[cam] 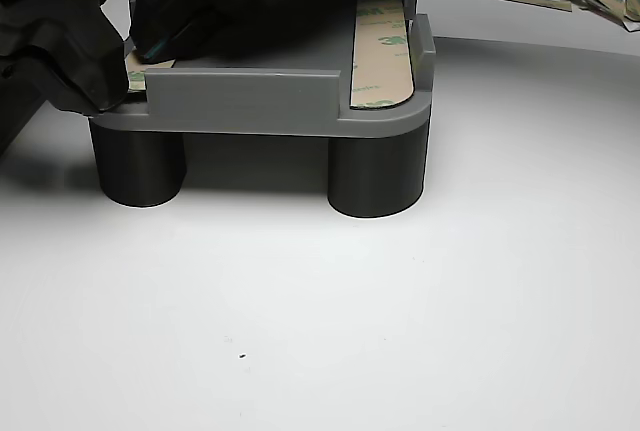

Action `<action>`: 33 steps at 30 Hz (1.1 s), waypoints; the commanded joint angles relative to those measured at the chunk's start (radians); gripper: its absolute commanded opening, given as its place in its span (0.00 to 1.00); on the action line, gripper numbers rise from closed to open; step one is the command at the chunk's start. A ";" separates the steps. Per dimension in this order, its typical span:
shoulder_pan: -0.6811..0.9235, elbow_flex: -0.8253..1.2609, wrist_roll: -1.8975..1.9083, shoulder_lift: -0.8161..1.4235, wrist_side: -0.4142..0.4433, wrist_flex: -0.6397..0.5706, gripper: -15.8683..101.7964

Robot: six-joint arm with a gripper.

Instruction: Peel off protective film from adhesive tape.

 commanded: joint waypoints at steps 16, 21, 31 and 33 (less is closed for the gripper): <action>-0.002 -0.017 0.009 0.040 -0.014 -0.012 0.04; -0.002 -0.009 0.009 0.040 -0.002 -0.028 0.04; 0.002 0.000 0.017 0.044 0.002 -0.051 0.04; 0.003 0.000 0.018 0.044 0.003 -0.055 0.04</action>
